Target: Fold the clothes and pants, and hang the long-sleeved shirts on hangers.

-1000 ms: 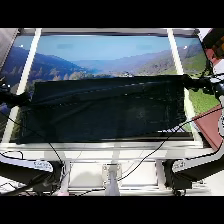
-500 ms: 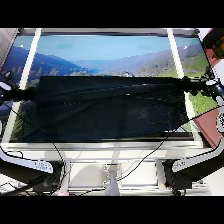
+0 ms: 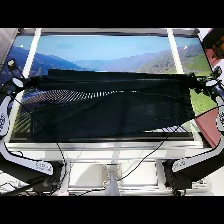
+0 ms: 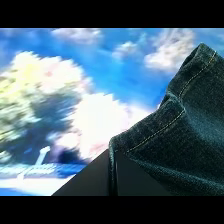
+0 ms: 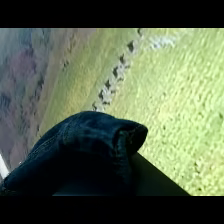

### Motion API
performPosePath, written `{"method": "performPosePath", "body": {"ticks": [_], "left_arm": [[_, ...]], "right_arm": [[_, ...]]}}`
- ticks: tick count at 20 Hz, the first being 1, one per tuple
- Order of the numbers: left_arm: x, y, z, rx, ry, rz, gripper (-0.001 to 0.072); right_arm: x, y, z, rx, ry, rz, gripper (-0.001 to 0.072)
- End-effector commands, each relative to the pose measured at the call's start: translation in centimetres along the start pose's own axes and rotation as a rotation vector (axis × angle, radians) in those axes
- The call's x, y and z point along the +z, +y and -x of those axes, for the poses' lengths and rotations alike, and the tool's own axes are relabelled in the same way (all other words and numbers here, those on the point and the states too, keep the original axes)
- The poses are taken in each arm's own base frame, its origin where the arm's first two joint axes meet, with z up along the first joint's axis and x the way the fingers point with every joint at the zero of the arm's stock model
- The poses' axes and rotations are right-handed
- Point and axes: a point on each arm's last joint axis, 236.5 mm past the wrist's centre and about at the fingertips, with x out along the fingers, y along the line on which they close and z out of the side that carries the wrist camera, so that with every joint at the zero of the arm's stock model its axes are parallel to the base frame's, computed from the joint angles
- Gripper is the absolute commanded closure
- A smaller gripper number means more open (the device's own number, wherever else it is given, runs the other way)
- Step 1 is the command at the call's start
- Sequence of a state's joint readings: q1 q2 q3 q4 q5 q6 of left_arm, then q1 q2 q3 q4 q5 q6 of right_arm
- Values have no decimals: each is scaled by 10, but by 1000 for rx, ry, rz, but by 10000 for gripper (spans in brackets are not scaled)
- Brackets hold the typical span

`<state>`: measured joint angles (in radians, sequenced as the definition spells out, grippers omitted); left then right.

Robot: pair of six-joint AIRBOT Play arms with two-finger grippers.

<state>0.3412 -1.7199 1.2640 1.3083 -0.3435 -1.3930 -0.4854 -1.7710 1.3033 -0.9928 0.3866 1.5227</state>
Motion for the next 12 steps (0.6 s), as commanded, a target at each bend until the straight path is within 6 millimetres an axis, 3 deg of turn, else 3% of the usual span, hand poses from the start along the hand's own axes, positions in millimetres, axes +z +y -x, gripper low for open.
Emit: {"method": "performPosePath", "body": {"ticks": [1, 5, 8, 9, 10, 11, 12], "left_arm": [[5, -19, -10, -15, -50, -21, 687], [19, -26, -10, -16, -114, -20, 687], [20, -26, -10, -16, -118, -20, 684], [20, -26, -10, -16, -117, -21, 675], [19, -26, -10, -16, -114, -21, 552], [19, -26, -10, -16, -113, -20, 346], [18, -27, -10, -17, -110, -20, 185]], "right_arm": [[24, -1, 1, -3, -102, -13, 672], [38, -4, 2, -10, -160, -17, 672], [30, -6, -2, -15, -131, -8, 662], [28, -7, -2, -16, -123, 1, 505], [25, -6, -2, -15, -110, 0, 226], [23, -6, -2, -13, -97, 1, 127], [20, -5, -1, -11, -84, 1, 127]]}}
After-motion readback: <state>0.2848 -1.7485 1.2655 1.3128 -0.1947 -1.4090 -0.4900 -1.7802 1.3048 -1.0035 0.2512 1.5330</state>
